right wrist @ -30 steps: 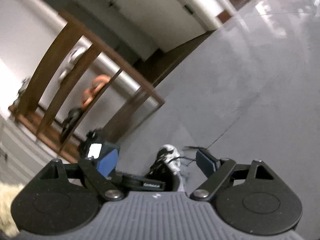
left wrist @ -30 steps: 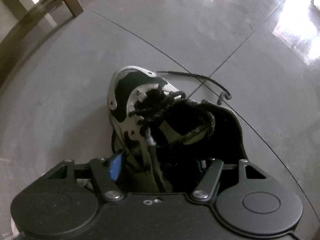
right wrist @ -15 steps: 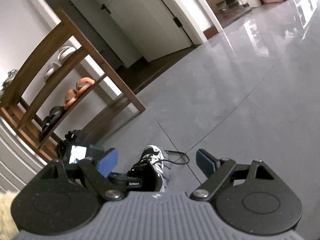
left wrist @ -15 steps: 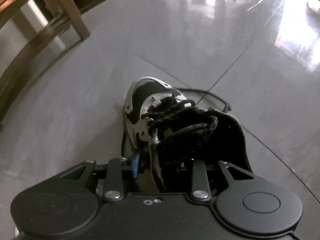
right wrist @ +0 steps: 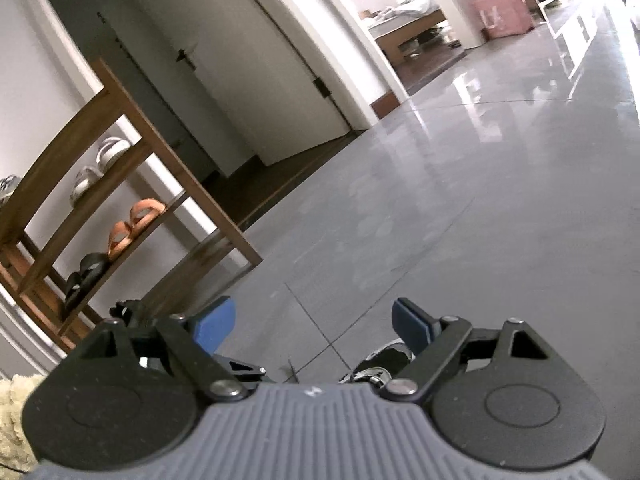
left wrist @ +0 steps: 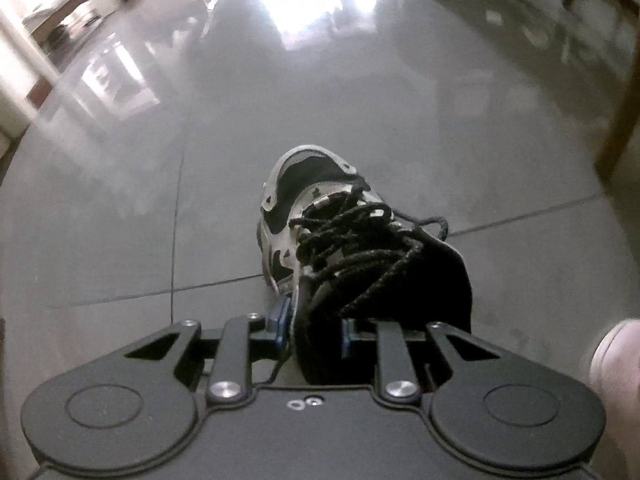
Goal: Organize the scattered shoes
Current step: 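Lower the sneaker beside the grey strapped sneaker and open the left gripper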
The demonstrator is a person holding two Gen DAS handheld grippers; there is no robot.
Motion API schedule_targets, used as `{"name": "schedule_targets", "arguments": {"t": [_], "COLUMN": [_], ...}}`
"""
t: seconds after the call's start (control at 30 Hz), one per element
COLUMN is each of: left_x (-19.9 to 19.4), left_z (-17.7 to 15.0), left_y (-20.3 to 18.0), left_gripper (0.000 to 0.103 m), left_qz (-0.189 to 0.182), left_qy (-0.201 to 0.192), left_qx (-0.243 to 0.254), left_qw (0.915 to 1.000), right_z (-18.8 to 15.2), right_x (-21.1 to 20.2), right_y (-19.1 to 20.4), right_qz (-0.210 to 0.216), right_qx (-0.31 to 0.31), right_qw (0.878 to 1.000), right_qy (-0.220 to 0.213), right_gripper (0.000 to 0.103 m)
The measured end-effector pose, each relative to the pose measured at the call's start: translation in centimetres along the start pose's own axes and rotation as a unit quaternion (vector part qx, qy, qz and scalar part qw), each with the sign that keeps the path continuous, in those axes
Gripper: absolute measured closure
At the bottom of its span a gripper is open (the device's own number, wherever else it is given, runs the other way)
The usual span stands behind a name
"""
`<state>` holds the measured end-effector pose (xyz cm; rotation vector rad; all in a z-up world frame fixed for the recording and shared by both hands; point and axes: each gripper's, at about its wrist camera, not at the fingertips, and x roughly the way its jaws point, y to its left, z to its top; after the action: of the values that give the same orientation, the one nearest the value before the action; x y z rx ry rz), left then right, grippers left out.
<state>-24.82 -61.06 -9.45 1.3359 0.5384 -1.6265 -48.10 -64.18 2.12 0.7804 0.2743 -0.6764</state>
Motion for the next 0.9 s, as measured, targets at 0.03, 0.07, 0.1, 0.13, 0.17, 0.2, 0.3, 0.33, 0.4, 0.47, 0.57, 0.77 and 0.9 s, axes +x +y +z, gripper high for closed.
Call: {"name": "schedule_targets", "arguments": {"t": [0.03, 0.07, 0.1, 0.13, 0.17, 0.2, 0.3, 0.33, 0.4, 0.47, 0.57, 0.77, 0.9], "left_x": [0.2, 0.1, 0.0, -0.6, -1.2, -1.8, -4.2, -4.7, -5.1, -5.6, -6.0, -5.2, -3.7], "left_z": [0.3, 0.6, 0.6, 0.5, 0.2, -0.1, -1.4, -1.7, -2.3, -3.3, -4.3, -5.5, -6.4], "left_y": [0.5, 1.0, 1.1, 1.8, 2.3, 2.8, 3.9, 4.1, 4.2, 3.6, 2.0, -1.3, -1.6], "left_gripper": [0.055, 0.054, 0.051, 0.049, 0.049, 0.048, 0.045, 0.044, 0.043, 0.043, 0.043, 0.042, 0.04], "left_qz": [0.003, 0.006, 0.008, 0.009, 0.006, 0.002, 0.007, 0.002, -0.023, -0.052, -0.042, -0.018, -0.012], "left_qy": [0.021, 0.039, 0.045, 0.058, 0.061, 0.064, 0.068, 0.074, 0.08, 0.068, 0.065, 0.087, 0.095], "left_qx": [-0.022, -0.047, -0.059, -0.101, -0.136, -0.169, -0.268, -0.313, -0.377, -0.438, -0.477, -0.481, -0.491], "left_qw": [0.9995, 0.9981, 0.9972, 0.9931, 0.9888, 0.9835, 0.9609, 0.9468, 0.9223, 0.8949, 0.8757, 0.8721, 0.8657], "right_z": [0.0, -0.1, -0.1, -0.2, -0.2, -0.2, -0.1, 0.0, 0.3, 0.6, 1.0, 1.6, 1.9], "right_x": [-0.1, -0.2, -0.2, 0.0, 0.2, 0.5, 1.2, 1.4, 1.8, 2.3, 2.9, 3.4, 2.0], "right_y": [0.0, 0.0, 0.1, 0.3, 0.4, 0.4, 0.4, 0.6, 1.0, 1.4, 2.0, 3.1, 1.5], "right_qz": [-0.003, -0.007, -0.011, -0.013, -0.013, -0.011, -0.002, -0.001, 0.002, 0.006, 0.01, -0.007, 0.013], "right_qx": [-0.003, -0.007, -0.017, -0.029, -0.034, -0.034, -0.033, -0.044, -0.065, -0.086, -0.127, -0.282, -0.22], "right_qw": [1.0, 1.0, 1.0, 0.999, 0.999, 0.999, 0.999, 0.999, 0.998, 0.996, 0.991, 0.957, 0.974], "right_qy": [0.0, 0.001, 0.005, 0.011, 0.013, 0.015, 0.019, 0.021, 0.025, 0.029, 0.038, 0.073, 0.053], "right_gripper": [0.015, 0.015, 0.015, 0.015, 0.015, 0.015, 0.015, 0.015, 0.015, 0.015, 0.015, 0.015, 0.015]}}
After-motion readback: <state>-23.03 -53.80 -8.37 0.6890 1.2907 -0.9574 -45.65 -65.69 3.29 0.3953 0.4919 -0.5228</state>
